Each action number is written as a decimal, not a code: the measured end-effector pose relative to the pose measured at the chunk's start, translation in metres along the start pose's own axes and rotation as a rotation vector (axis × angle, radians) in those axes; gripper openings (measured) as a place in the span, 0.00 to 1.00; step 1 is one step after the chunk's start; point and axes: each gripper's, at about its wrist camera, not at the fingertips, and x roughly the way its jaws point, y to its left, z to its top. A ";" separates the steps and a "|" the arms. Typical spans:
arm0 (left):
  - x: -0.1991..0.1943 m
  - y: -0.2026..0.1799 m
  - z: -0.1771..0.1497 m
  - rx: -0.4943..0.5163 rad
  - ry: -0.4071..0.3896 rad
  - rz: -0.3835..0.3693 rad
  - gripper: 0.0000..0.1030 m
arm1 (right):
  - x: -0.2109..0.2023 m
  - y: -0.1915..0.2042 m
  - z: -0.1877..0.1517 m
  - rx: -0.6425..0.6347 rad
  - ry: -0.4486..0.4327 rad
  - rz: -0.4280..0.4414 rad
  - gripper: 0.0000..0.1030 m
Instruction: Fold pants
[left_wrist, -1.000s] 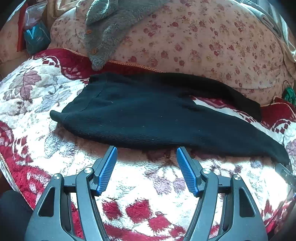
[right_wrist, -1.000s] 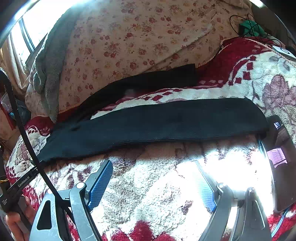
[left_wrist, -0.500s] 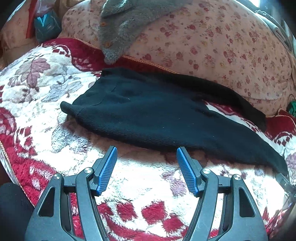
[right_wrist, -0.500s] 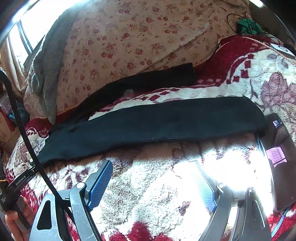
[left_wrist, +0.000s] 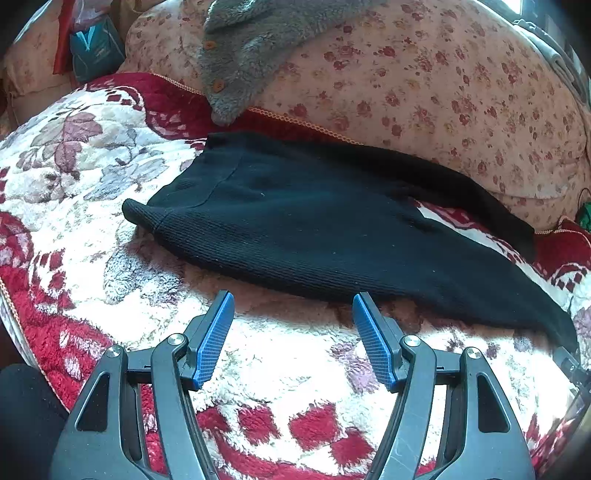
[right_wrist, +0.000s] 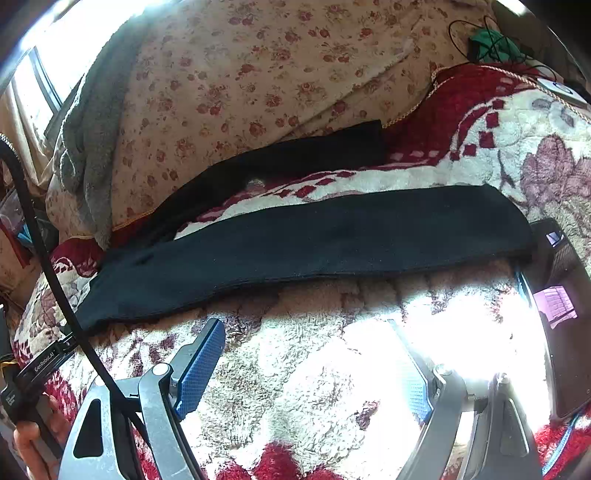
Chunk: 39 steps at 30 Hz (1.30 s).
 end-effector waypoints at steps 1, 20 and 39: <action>0.000 0.000 0.000 -0.002 -0.001 0.000 0.65 | 0.000 0.000 0.000 0.003 0.001 0.000 0.81; 0.033 0.004 0.016 -0.150 0.076 -0.149 0.65 | 0.007 -0.029 0.008 0.153 -0.011 0.106 0.81; 0.082 0.040 0.071 -0.304 0.076 -0.192 0.65 | 0.035 -0.075 0.040 0.409 -0.128 0.212 0.69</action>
